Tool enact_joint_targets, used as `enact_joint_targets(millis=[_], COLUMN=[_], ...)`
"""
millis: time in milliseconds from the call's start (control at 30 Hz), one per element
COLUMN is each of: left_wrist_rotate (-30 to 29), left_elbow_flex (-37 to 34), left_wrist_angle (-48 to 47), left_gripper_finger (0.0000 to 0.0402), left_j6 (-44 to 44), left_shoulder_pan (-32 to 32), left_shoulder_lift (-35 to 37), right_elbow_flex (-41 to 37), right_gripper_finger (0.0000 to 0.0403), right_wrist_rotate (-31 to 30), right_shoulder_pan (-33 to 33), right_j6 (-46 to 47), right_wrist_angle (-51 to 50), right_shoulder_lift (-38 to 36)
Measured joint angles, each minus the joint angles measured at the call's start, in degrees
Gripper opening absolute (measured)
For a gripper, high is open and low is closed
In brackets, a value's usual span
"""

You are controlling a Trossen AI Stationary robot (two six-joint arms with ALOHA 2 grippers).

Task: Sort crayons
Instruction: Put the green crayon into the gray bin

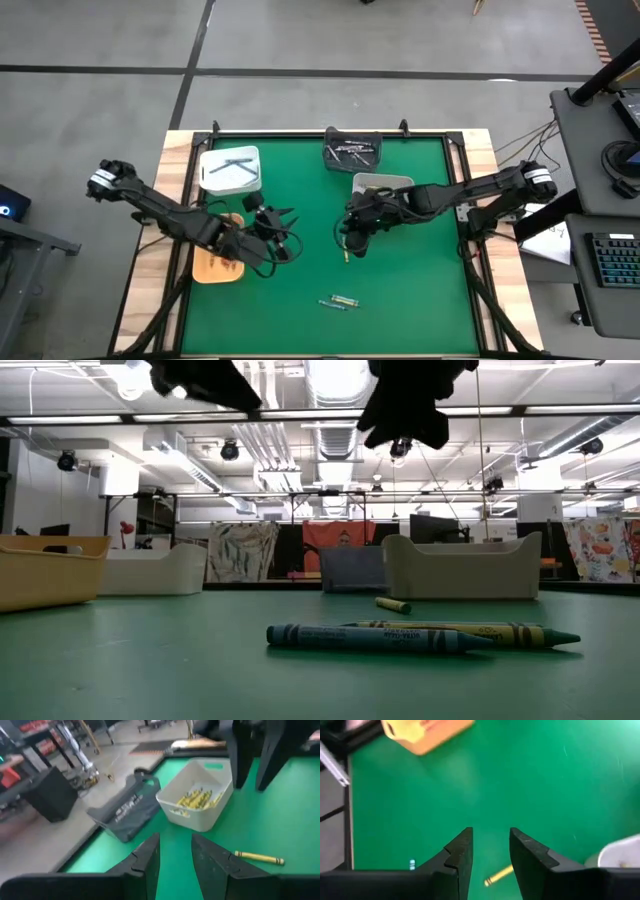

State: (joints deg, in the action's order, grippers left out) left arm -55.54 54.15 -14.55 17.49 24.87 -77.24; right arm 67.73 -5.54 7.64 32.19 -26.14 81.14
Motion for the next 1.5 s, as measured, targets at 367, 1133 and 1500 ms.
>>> enact_joint_targets(millis=[367, 1133, 1500], left_wrist_rotate=[-1.5, 0.6, 0.4], left_elbow_flex=[-1.9, 2.0, 2.4], left_wrist_angle=[3.4, 3.5, 6.4], left_gripper_finger=[0.0094, 0.0094, 0.0094], left_j6=[-6.7, -32.9, -47.5], left_shoulder_pan=[1.0, 0.3, -8.4], left_shoulder_lift=[6.1, 11.7, 12.9], right_elbow_flex=[4.6, 19.3, 19.3], right_gripper_finger=[0.01, 0.0126, 0.0137], right_wrist_rotate=[0.7, 2.7, 2.6], right_shoulder_pan=[0.0, 2.9, 2.7], right_j6=[12.4, 29.9, 31.9], right_wrist_angle=[-9.6, -27.4, -26.5], right_shoulder_lift=[8.6, 27.5, 31.4])
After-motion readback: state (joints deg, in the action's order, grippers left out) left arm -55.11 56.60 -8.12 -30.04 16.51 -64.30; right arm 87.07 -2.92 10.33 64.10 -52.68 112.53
